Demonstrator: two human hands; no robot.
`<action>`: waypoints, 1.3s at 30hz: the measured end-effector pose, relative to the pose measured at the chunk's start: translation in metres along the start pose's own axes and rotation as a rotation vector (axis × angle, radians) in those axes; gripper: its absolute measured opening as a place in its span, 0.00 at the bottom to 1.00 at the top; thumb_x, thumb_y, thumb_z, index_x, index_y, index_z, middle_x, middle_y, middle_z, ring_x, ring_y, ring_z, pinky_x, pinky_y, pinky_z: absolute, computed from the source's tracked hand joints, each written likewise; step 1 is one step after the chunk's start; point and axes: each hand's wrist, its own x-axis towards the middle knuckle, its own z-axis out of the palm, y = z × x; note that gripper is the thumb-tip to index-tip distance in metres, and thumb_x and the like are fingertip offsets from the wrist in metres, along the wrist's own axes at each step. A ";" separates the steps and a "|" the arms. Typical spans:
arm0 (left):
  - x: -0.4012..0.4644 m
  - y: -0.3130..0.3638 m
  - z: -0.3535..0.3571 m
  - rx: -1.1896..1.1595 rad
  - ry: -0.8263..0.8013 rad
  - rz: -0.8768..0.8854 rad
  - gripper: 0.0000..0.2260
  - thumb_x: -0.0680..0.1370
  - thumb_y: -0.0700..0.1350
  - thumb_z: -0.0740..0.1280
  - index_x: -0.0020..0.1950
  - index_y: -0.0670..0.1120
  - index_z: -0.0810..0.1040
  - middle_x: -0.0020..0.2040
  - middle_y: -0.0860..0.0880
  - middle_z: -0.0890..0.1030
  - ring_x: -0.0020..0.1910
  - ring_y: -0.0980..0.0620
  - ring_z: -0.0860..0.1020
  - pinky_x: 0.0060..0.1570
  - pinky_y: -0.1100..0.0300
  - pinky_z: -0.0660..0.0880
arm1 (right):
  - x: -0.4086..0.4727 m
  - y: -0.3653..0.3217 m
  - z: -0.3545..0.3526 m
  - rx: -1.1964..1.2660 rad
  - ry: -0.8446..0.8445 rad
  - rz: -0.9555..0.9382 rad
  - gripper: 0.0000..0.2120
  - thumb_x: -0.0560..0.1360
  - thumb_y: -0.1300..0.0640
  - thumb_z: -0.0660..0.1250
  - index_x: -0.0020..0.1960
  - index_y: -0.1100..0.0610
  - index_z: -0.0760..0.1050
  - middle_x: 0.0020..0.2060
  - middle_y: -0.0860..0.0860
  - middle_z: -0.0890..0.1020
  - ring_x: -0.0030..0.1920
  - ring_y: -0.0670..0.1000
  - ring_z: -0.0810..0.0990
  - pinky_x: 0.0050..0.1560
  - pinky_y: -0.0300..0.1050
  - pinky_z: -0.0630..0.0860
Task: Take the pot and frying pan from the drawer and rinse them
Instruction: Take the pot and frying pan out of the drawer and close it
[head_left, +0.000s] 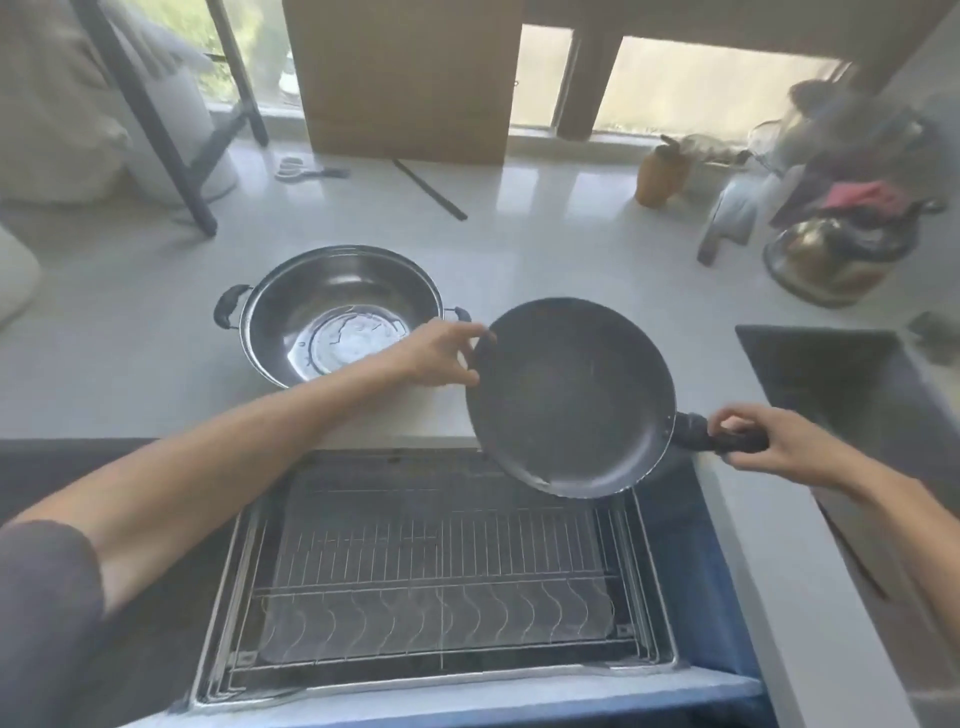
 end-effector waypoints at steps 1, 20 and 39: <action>0.023 0.008 0.006 0.005 0.000 -0.002 0.21 0.71 0.41 0.71 0.63 0.52 0.76 0.47 0.48 0.83 0.41 0.53 0.76 0.49 0.61 0.73 | 0.014 0.012 -0.009 0.009 -0.005 0.027 0.19 0.68 0.69 0.70 0.42 0.43 0.75 0.40 0.58 0.82 0.37 0.52 0.73 0.42 0.43 0.70; 0.143 -0.016 0.055 0.206 0.094 -0.138 0.19 0.76 0.49 0.66 0.67 0.56 0.71 0.64 0.49 0.77 0.59 0.46 0.75 0.57 0.55 0.70 | 0.111 0.093 0.017 -0.066 0.061 -0.004 0.16 0.70 0.61 0.70 0.49 0.41 0.75 0.51 0.51 0.81 0.52 0.52 0.77 0.52 0.46 0.71; -0.361 -0.067 0.341 -0.327 -0.142 -0.436 0.08 0.70 0.60 0.64 0.49 0.69 0.73 0.37 0.63 0.78 0.37 0.62 0.75 0.40 0.61 0.72 | -0.245 -0.011 0.443 0.631 -0.041 0.193 0.14 0.70 0.68 0.71 0.42 0.49 0.79 0.41 0.50 0.84 0.40 0.48 0.81 0.44 0.34 0.76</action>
